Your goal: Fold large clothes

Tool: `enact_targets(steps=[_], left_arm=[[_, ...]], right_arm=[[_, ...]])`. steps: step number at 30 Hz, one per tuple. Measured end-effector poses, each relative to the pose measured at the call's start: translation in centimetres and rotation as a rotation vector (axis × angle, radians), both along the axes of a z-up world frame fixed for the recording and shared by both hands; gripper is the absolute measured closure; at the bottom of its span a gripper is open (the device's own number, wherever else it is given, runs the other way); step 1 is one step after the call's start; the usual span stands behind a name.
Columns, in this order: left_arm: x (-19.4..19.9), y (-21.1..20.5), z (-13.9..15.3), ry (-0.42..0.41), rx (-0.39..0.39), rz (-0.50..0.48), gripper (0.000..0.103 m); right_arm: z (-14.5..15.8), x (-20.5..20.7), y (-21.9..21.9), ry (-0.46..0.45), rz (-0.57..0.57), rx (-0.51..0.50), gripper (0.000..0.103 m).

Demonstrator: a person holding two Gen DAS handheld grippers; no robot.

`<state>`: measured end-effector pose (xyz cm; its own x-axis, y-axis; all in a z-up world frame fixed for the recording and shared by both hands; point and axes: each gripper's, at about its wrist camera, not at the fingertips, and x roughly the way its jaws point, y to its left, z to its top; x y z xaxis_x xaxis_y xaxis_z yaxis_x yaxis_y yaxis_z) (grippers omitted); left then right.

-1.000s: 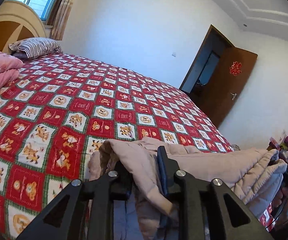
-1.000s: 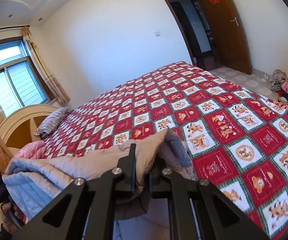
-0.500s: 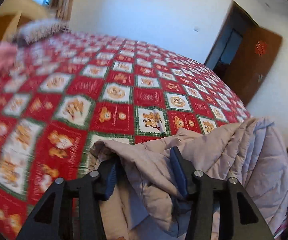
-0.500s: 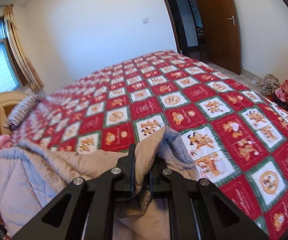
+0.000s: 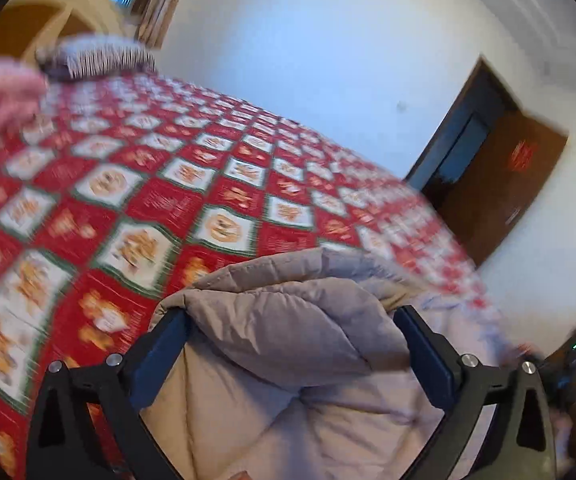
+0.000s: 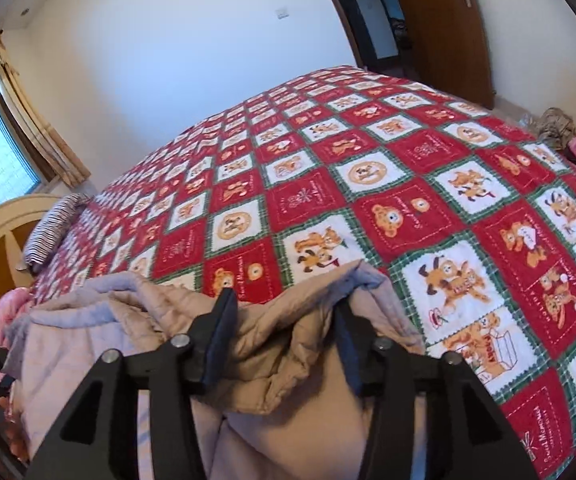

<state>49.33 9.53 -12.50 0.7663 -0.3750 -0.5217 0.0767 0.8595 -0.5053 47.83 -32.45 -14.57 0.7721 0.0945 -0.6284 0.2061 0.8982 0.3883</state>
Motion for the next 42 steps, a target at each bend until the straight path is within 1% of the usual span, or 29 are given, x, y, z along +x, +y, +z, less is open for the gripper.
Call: enact_targets(steps=[1, 2, 3, 4, 6, 7, 8, 9, 11, 12, 13, 14, 15, 16, 17, 18, 19, 20, 21, 22, 23, 24, 27, 30, 35, 42], left_arm=[[0.0, 0.4, 0.1, -0.003, -0.017, 0.016, 0.001], [-0.3, 0.7, 0.6, -0.022, -0.008, 0.038, 0.001], [-0.7, 0.8, 1.5, -0.056, 0.036, 0.061, 0.001], [-0.9, 0.8, 2.0, -0.073, 0.067, 0.078, 0.001], [-1.5, 0.8, 3.2, -0.104, 0.119, 0.126, 0.001], [-1.8, 0.5, 3.5, -0.114, 0.139, 0.136, 0.001], [-2.2, -0.3, 4.0, -0.128, 0.178, 0.143, 0.001], [-2.4, -1.0, 4.2, -0.142, 0.214, 0.144, 0.001], [-3.2, -3.7, 4.6, -0.197, 0.305, 0.119, 0.001], [-3.5, -5.2, 4.4, -0.218, 0.358, 0.097, 0.001], [-3.6, -6.3, 4.1, -0.23, 0.404, 0.082, 0.001], [-3.6, -7.6, 3.7, -0.246, 0.455, 0.069, 0.001], [-3.4, -8.4, 3.2, -0.257, 0.491, 0.055, 0.001], [-3.0, -9.5, 2.5, -0.257, 0.547, 0.041, 0.001], [-2.7, -10.0, 1.8, -0.25, 0.589, 0.042, 0.001], [-1.9, -10.2, 0.9, -0.229, 0.626, 0.055, 0.001], [-1.5, -10.2, 0.1, -0.198, 0.638, 0.063, 0.001], [-0.4, -9.7, -1.1, -0.129, 0.64, 0.078, 0.001], [0.5, -8.9, -2.4, -0.062, 0.624, 0.099, 0.001], [1.1, -8.1, -3.5, -0.002, 0.604, 0.119, 0.001], [1.8, -6.9, -4.9, 0.064, 0.562, 0.134, 0.001], [2.1, -5.9, -5.8, 0.095, 0.511, 0.14, 0.001], [1.8, -4.0, -7.1, 0.107, 0.398, 0.17, 0.001], [1.3, -3.7, -7.9, 0.111, 0.358, 0.183, 0.001], [1.6, -3.8, -8.4, 0.138, 0.342, 0.181, 0.001], [1.9, -4.3, -8.7, 0.168, 0.34, 0.164, 0.001]], right_arm=[[0.0, 0.0, -0.1, -0.007, 0.012, 0.015, 0.048], [0.1, -0.3, -0.4, -0.017, 0.03, 0.042, 0.046], [0.3, -0.4, -0.6, -0.028, 0.031, 0.053, 0.044], [0.6, -0.7, -0.9, -0.044, 0.025, 0.063, 0.043], [1.5, -1.2, -1.2, -0.076, 0.014, 0.094, 0.035], [2.1, -1.4, -1.3, -0.089, -0.005, 0.091, 0.031], [2.6, -1.6, -1.2, -0.106, -0.034, 0.07, 0.019], [3.5, -2.0, -0.9, -0.134, -0.079, 0.023, 0.011], [5.2, -3.0, 0.4, -0.184, -0.158, -0.088, 0.009], [5.7, -3.2, 1.3, -0.19, -0.169, -0.133, 0.009], [6.0, -3.2, 2.5, -0.192, -0.155, -0.169, 0.009], [6.2, -3.3, 4.4, -0.195, -0.109, -0.211, 0.009], [6.1, -3.3, 5.7, -0.194, -0.073, -0.234, 0.009], [5.7, -3.2, 7.8, -0.187, -0.009, -0.267, 0.009], [5.2, -3.1, 9.7, -0.177, 0.049, -0.298, 0.01], [4.2, -3.1, 12.1, -0.165, 0.132, -0.344, 0.01], [3.4, -3.0, 13.7, -0.163, 0.183, -0.386, 0.01], [2.5, -2.9, 15.4, -0.161, 0.221, -0.455, 0.011], [1.5, -2.6, 16.3, -0.153, 0.236, -0.506, 0.011], [0.8, -2.2, 16.7, -0.143, 0.244, -0.533, 0.011], [0.0, -1.5, 16.9, -0.121, 0.249, -0.543, 0.011], [-0.5, -1.3, 16.7, -0.107, 0.243, -0.538, 0.011], [-2.1, 0.3, 15.0, -0.054, 0.194, -0.493, 0.011], [-3.2, 1.4, 13.3, 0.003, 0.175, -0.42, 0.012], [-4.2, 2.1, 13.8, 0.04, 0.182, -0.437, 0.01], [-5.2, 3.0, 13.3, 0.096, 0.185, -0.411, 0.007]])
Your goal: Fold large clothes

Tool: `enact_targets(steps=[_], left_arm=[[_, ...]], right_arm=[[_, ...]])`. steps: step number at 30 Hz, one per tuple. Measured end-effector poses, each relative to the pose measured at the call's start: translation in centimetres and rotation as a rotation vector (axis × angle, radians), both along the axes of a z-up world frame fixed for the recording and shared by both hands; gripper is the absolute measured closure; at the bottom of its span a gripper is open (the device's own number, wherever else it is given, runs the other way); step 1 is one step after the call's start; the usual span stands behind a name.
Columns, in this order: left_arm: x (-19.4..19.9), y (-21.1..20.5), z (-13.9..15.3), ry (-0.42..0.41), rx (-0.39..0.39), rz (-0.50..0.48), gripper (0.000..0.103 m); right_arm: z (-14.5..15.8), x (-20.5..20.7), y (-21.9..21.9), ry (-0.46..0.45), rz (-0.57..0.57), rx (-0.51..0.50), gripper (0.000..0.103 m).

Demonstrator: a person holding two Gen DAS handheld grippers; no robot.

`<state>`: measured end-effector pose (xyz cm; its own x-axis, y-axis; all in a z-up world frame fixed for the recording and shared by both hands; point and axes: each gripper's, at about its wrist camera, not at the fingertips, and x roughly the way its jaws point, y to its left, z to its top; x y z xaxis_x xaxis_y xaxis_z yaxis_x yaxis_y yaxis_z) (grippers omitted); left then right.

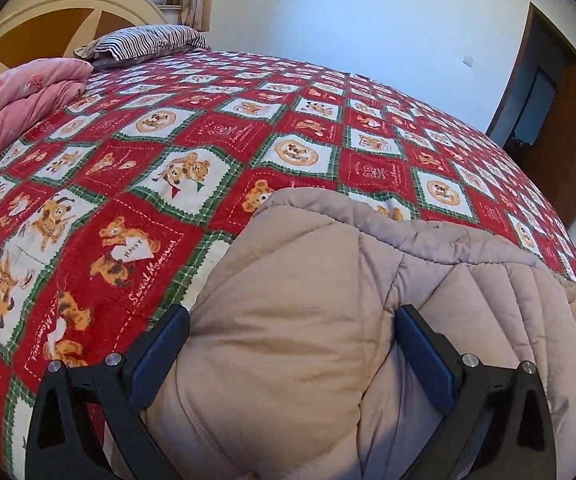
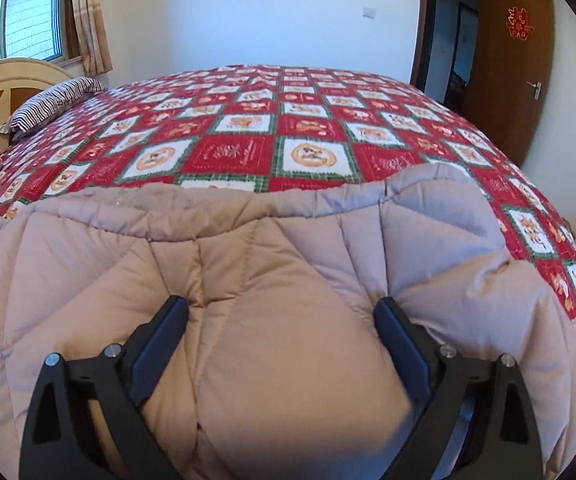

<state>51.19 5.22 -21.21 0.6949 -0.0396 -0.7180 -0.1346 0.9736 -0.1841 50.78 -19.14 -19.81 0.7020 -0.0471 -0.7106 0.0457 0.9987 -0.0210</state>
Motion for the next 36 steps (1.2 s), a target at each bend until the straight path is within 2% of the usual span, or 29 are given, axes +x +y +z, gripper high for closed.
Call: enact_targets(steps=[16, 33, 35, 36], left_arm=[[0.2, 0.1, -0.1, 0.008, -0.014, -0.006, 0.001], [0.5, 0.0, -0.3, 0.016, -0.017, -0.017, 0.001], [0.8, -0.2, -0.1, 0.042, -0.004, -0.026, 0.001], [1.2, -0.3, 0.5, 0.095, 0.013, -0.049, 0.001]], right_arm=[[-0.8, 0.7, 0.4, 0.056, -0.008, -0.046, 0.005], [-1.1, 0.7, 0.9, 0.066, -0.028, -0.101, 0.005], [-1.0, 0.7, 1.1, 0.075, -0.031, -0.119, 0.004], [-0.6, 0.6, 1.2, 0.086, -0.036, -0.126, 0.004]])
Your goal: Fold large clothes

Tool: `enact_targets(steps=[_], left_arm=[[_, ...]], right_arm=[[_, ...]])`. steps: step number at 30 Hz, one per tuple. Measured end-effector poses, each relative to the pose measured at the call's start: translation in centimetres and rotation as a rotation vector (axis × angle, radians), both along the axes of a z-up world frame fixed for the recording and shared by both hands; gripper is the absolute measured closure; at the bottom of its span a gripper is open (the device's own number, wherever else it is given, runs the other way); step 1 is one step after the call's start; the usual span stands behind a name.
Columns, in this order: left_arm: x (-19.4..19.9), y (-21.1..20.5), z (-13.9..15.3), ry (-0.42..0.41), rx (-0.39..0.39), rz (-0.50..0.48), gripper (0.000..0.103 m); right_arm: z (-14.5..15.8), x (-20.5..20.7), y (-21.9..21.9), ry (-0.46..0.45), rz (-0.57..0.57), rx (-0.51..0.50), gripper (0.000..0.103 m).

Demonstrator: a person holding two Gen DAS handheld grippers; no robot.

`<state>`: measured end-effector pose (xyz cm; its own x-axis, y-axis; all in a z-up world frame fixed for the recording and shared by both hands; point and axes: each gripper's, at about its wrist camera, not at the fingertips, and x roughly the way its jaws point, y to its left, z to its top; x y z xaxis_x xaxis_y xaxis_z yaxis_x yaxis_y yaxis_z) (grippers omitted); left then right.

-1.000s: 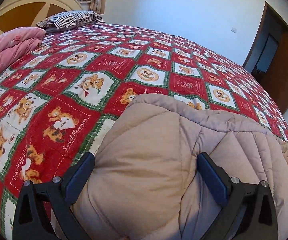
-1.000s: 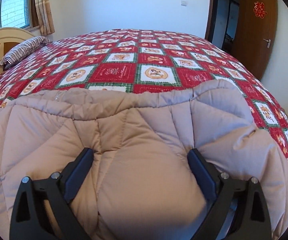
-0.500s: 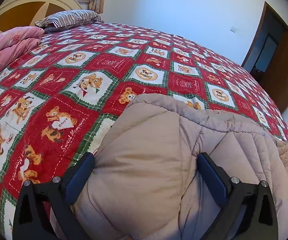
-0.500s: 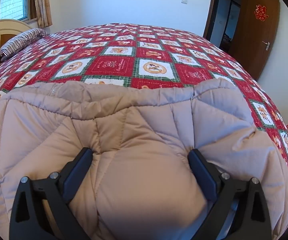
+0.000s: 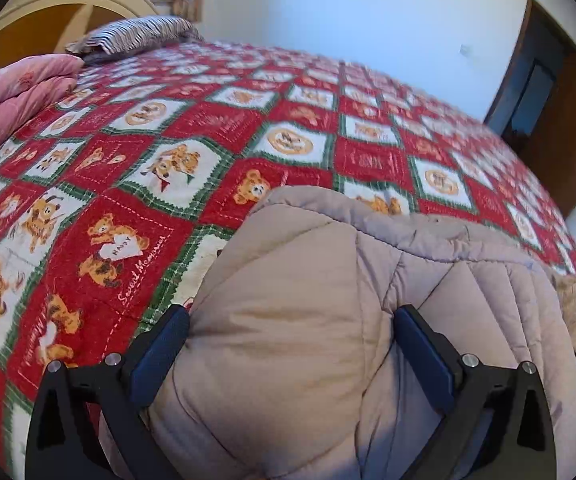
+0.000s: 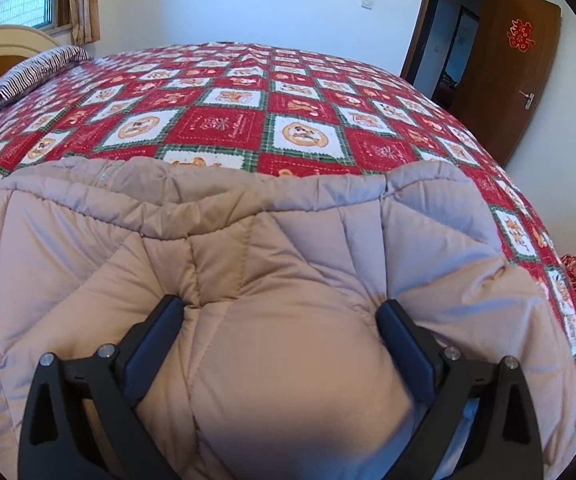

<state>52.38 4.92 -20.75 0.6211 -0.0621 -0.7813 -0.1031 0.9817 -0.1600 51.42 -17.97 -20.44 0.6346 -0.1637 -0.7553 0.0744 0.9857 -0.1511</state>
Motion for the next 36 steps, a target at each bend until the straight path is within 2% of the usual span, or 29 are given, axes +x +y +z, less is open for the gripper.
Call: enact_targets(steps=[1, 3, 5, 8, 12, 13, 16, 25, 29, 31, 34, 36], left_arm=[[-0.1, 0.0, 0.7, 0.023, 0.01, -0.004, 0.001], [-1.5, 0.5, 3.1, -0.025, -0.016, 0.005, 0.001], [-2.8, 0.5, 4.8, -0.082, 0.01, 0.024, 0.001], [-3.5, -0.9, 4.8, -0.107, 0.05, -0.017, 0.001], [-3.3, -2.7, 2.0, -0.087, 0.119, -0.059, 0.001], [-3.4, -2.8, 1.6, -0.104, 0.115, -0.06, 0.001], [-3.3, -2.8, 1.2, -0.135, 0.077, -0.062, 0.001], [-2.8, -2.7, 0.2, -0.138, 0.014, -0.067, 0.001], [-2.4, -2.9, 0.5, -0.077, 0.034, -0.087, 0.001], [-3.7, -2.0, 1.7, -0.049, 0.034, -0.067, 0.001], [-8.4, 0.3, 4.3, -0.121, 0.03, 0.005, 0.001], [-11.7, 2.3, 4.9, -0.163, 0.007, 0.036, 0.001]], right_arm=[[0.4, -0.1, 0.1, 0.004, -0.01, -0.01, 0.004], [2.5, -0.9, 0.3, -0.028, -0.056, -0.02, 0.007], [5.4, -2.1, 1.2, -0.127, -0.095, 0.014, 0.007], [6.9, -2.2, 4.0, -0.166, -0.055, 0.068, 0.007], [4.3, -1.2, 7.9, -0.115, 0.026, -0.01, 0.01], [3.2, -0.8, 8.1, -0.093, 0.024, -0.033, 0.01], [0.9, -0.3, 6.4, -0.065, -0.026, 0.019, 0.009], [-0.5, 0.2, 6.5, -0.031, -0.035, -0.006, 0.003], [-0.8, 0.7, 6.8, 0.001, -0.026, -0.017, 0.0], [-0.8, 0.7, 6.8, 0.01, -0.021, -0.023, 0.0], [-0.4, 0.3, 6.7, 0.011, -0.007, -0.003, 0.0], [0.7, -1.0, 6.4, 0.01, 0.0, 0.012, 0.004]])
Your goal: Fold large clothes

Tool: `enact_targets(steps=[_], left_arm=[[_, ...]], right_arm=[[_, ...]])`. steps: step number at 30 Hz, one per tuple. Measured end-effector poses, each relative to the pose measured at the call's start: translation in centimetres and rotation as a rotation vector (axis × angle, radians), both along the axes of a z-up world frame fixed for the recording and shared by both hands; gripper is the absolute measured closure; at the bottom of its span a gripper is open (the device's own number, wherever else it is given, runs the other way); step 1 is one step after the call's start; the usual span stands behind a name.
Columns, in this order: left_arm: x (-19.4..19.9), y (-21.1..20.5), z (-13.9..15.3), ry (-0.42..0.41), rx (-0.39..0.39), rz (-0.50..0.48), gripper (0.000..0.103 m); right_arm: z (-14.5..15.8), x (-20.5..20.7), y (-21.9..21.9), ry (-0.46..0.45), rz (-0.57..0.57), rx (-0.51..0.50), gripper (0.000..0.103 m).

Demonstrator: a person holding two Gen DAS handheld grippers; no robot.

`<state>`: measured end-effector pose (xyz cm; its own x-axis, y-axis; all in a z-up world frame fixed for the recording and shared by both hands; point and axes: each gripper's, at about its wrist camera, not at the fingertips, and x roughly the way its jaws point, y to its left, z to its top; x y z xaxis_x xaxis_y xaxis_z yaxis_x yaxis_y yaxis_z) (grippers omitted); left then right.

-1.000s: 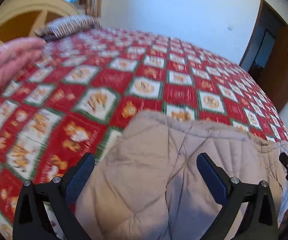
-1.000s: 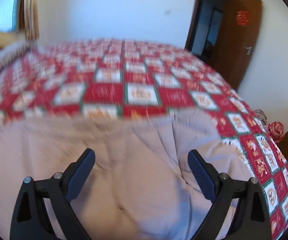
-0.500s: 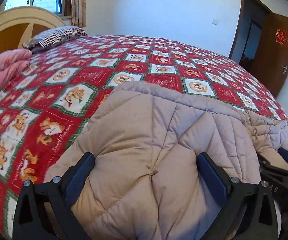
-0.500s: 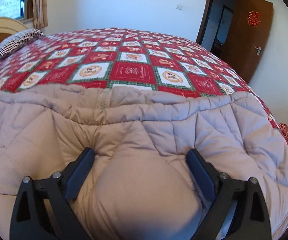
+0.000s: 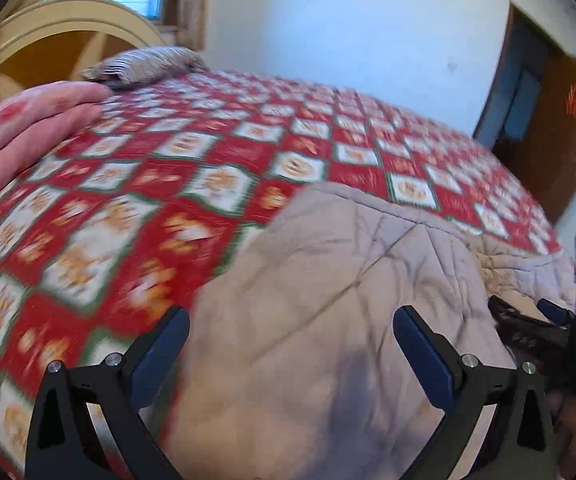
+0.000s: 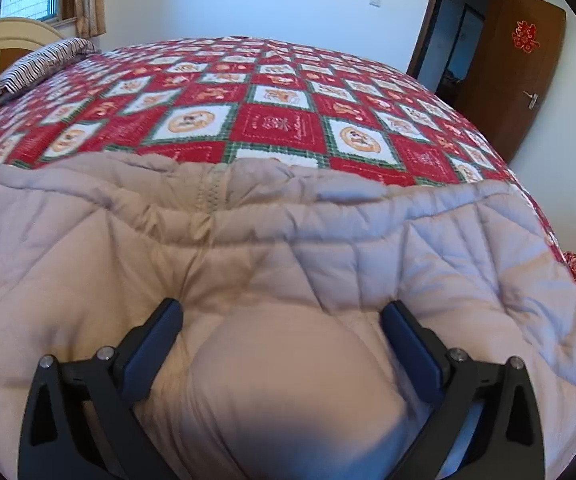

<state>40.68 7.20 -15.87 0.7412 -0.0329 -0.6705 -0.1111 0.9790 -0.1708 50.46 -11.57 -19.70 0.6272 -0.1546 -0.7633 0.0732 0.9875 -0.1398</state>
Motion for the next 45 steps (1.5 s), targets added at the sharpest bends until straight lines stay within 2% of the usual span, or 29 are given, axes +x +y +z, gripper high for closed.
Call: enact_targets(steps=[2, 3, 6, 7, 9, 11, 15, 17, 27, 33, 35, 37, 42, 45], left_arm=[[-1.5, 1.5, -1.1, 0.027, -0.009, 0.024, 0.001], [-1.8, 2.3, -2.3, 0.062, -0.033, 0.032, 0.001], [-2.3, 4.0, -5.5, 0.147, -0.151, 0.073, 0.001], [-2.5, 4.2, -5.8, 0.141, -0.184, 0.08, 0.001], [-2.8, 3.8, -5.7, 0.111, -0.176, 0.085, 0.001], [-2.6, 3.2, -5.7, 0.112, -0.181, 0.059, 0.001], [-2.7, 1.0, -5.7, 0.098, -0.197, -0.016, 0.001], [-3.0, 0.3, -5.6, 0.095, -0.177, -0.034, 0.001], [-2.7, -0.3, -5.8, 0.091, -0.143, -0.053, 0.001], [-2.5, 0.1, -6.0, 0.096, -0.181, -0.085, 0.001], [-2.6, 0.1, -5.8, 0.094, -0.195, -0.097, 0.006], [-3.0, 0.2, -5.5, 0.091, -0.212, -0.111, 0.025], [-4.1, 0.2, -3.7, 0.048, -0.207, -0.144, 0.056], [-4.3, 0.8, -3.6, 0.029, -0.264, -0.149, 0.059]], right_arm=[[2.3, -3.5, 0.3, -0.068, 0.066, 0.042, 0.004], [2.9, -5.0, 0.8, -0.099, 0.106, 0.026, 0.004], [3.2, -8.8, 1.5, -0.152, 0.115, -0.095, 0.004], [2.9, -9.5, 1.3, -0.152, 0.101, -0.097, 0.004], [1.6, -10.3, 0.6, -0.124, 0.069, -0.065, 0.004], [0.3, -10.6, 0.2, -0.11, 0.064, -0.014, 0.004], [-0.5, -10.2, 0.7, -0.12, 0.07, -0.058, 0.0], [-0.9, -9.8, 1.1, -0.11, 0.081, -0.081, 0.0], [-1.5, -9.8, 1.0, -0.099, 0.086, -0.083, 0.0], [-1.7, -9.6, 1.2, -0.094, 0.085, -0.088, 0.0], [-1.8, -9.5, 1.2, -0.091, 0.086, -0.088, 0.0], [-1.8, -9.5, 1.3, -0.088, 0.086, -0.096, 0.0], [-1.8, -9.5, 1.6, -0.089, 0.083, -0.12, 0.0], [-1.8, -9.5, 1.7, -0.092, 0.081, -0.123, 0.0]])
